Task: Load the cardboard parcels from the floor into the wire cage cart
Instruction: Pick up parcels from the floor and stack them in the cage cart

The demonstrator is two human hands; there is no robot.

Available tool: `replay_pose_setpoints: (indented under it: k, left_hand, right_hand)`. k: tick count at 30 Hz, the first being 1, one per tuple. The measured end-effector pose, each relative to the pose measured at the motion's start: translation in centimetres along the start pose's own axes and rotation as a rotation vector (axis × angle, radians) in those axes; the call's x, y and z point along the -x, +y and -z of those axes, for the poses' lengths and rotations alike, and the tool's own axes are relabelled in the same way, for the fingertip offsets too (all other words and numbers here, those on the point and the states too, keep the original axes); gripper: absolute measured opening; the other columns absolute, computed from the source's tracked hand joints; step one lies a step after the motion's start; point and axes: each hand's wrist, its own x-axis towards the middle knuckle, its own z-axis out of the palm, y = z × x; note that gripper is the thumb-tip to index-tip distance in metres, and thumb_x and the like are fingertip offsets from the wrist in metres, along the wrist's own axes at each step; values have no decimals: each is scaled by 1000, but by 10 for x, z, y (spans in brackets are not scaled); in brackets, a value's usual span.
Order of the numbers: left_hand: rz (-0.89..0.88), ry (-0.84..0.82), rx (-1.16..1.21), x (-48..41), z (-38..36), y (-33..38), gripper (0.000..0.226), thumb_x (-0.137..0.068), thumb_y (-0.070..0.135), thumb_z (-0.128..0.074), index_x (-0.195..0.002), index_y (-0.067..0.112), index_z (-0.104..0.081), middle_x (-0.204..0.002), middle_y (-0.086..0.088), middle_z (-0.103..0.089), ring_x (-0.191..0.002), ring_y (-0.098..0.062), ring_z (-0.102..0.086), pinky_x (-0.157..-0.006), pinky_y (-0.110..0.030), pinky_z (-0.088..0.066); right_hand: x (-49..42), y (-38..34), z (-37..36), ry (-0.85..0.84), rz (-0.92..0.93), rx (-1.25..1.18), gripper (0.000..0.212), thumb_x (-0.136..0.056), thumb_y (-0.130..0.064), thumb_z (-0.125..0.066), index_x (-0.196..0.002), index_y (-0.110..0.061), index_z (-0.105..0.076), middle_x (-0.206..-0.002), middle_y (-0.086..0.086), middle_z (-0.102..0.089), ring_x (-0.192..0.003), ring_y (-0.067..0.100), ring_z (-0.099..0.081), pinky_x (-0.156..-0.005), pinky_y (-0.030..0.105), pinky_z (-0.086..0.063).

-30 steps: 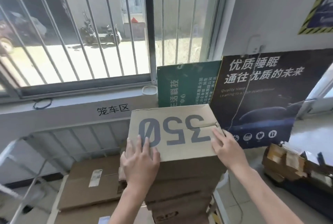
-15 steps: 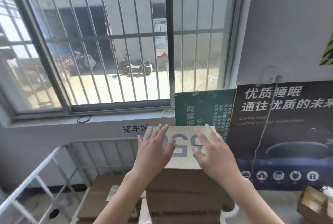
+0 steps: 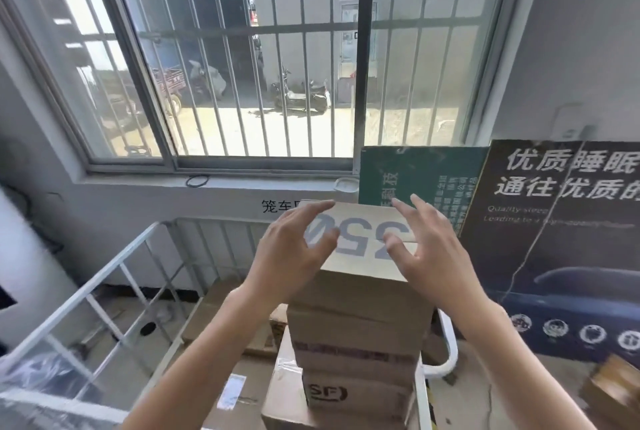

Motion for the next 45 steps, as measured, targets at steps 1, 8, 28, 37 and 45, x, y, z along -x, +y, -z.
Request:
replay_pose_setpoints:
  k: [1, 8, 28, 37, 45]
  left_hand:
    - [46, -19, 2, -9, -3, -17, 46, -91, 51, -57, -136, 39, -55, -128, 29, -54, -122, -1, -51, -102, -32, -44]
    - [416, -242, -180, -68, -42, -159, 73, -85, 66, -58, -146, 29, -44, -144, 2, -56, -130, -23, -52, -100, -44, -47]
    - [690, -418, 693, -78, -84, -254, 34, -85, 40, -75, -115, 30, -65, -99, 19, -76, -88, 0, -72, -63, -11, -50]
    - [703, -401, 702, -81, -56, -251, 33, -88, 40, -72, -119, 32, -64, -102, 13, -76, -90, -8, -73, -61, -15, -53]
    - [602, -74, 668, -79, 114, -329, 58, -78, 51, -73, -129, 28, -59, -116, 2, -74, -100, -16, -72, -71, -31, -59]
  right_hand:
    - [-6, 11, -12, -20, -35, 10, 58, -95, -47, -50, -150, -35, -35, -162, 0, -28, -149, 23, -22, -112, 46, -30]
    - [-48, 84, -91, -225, -413, 129, 72, -93, -58, -45, -156, -34, -20, -166, 3, -18, -150, 31, -18, -114, 51, -28]
    - [-67, 101, -141, -84, -755, 562, 71, -91, -68, -25, -152, -31, -30, -134, 20, -53, -110, 47, -59, -89, 51, -48]
    - [-69, 73, -136, 21, -727, 398, 62, -97, -53, -40, -153, -28, -29, -127, 20, -60, -108, 46, -60, -89, 55, -49]
    - [-122, -78, -199, 262, -395, 187, 71, -93, -52, -50, -155, -30, -24, -122, 13, -60, -89, 28, -59, -69, 36, -36]
